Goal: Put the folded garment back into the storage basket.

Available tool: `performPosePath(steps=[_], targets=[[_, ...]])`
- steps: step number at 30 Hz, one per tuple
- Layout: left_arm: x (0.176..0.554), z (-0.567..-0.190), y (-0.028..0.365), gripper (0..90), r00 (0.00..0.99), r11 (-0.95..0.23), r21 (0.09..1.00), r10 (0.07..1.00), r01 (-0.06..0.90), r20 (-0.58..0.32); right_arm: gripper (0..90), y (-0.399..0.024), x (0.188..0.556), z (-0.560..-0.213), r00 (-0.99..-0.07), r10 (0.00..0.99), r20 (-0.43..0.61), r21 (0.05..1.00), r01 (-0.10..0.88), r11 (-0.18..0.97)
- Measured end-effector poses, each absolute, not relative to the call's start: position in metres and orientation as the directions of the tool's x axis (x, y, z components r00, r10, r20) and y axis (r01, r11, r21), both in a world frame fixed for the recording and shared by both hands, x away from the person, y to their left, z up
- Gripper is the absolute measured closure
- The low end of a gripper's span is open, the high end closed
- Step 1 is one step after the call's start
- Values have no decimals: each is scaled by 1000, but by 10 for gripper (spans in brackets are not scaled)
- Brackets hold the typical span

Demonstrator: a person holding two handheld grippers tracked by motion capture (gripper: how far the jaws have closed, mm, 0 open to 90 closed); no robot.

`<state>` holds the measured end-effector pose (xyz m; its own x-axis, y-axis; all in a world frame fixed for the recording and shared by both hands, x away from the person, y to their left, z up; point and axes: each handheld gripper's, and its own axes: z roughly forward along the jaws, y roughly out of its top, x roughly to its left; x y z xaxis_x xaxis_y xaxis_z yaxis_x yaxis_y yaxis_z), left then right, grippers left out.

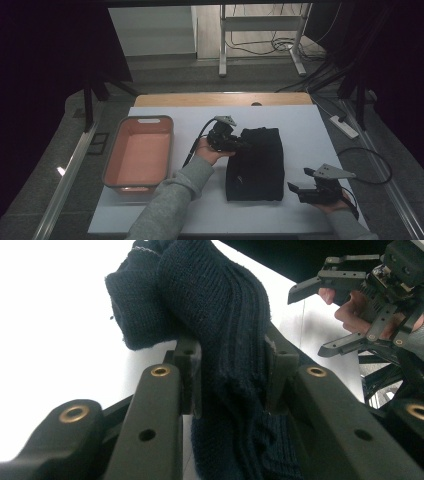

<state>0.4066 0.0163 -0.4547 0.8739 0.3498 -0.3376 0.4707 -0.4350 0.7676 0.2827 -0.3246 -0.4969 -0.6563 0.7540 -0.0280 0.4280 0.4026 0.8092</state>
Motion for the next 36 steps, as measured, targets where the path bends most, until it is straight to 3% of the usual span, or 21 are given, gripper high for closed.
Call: performPosePath(steps=[19, 36], targets=[[402, -449, 18, 674, 890, -434, 790, 341, 433, -301, 174, -324, 283, -497, -659, 752, -28, 807, 429, 406], [398, -432, 36, 672, 888, -363, 825, 331, 433, -321, 173, -324, 283, -497, -660, 751, -28, 807, 428, 406]])
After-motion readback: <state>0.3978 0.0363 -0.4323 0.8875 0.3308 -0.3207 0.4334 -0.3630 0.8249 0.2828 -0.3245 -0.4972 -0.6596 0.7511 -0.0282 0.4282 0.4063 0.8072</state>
